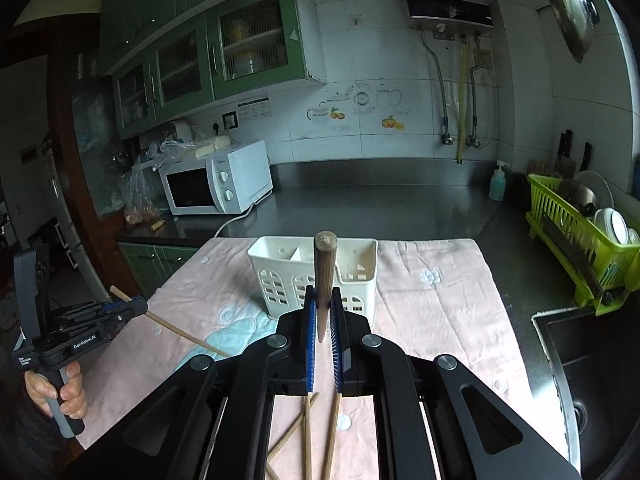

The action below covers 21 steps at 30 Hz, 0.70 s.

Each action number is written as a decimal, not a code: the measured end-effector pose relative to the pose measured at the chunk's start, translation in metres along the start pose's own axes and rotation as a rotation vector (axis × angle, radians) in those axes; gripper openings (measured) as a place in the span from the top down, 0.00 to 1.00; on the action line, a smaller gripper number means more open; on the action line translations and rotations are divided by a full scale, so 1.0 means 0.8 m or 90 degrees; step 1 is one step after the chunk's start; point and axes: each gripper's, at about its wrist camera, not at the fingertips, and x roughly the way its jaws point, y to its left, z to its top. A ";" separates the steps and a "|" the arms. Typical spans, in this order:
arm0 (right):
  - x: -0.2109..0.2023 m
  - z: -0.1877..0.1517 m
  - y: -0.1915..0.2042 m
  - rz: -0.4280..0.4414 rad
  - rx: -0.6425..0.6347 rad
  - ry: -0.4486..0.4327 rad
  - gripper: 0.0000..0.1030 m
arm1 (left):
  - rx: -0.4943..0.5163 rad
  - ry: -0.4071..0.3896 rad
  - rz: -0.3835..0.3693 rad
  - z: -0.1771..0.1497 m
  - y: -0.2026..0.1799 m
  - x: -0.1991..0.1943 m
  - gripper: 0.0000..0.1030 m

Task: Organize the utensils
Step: 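Carry both chopsticks upright to the white holder and lower them in, then open both tools to release the chopsticks into the holder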

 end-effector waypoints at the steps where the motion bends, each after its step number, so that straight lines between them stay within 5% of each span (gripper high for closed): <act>1: 0.001 0.012 -0.001 0.001 -0.007 -0.002 0.94 | 0.001 -0.004 -0.004 0.010 -0.001 0.000 0.95; 11: 0.048 0.103 -0.009 -0.031 -0.055 0.005 0.94 | 0.027 -0.118 -0.018 0.138 -0.026 -0.015 0.95; 21: 0.124 0.117 -0.032 -0.041 -0.053 0.053 0.93 | 0.021 -0.211 0.016 0.223 -0.045 0.027 0.95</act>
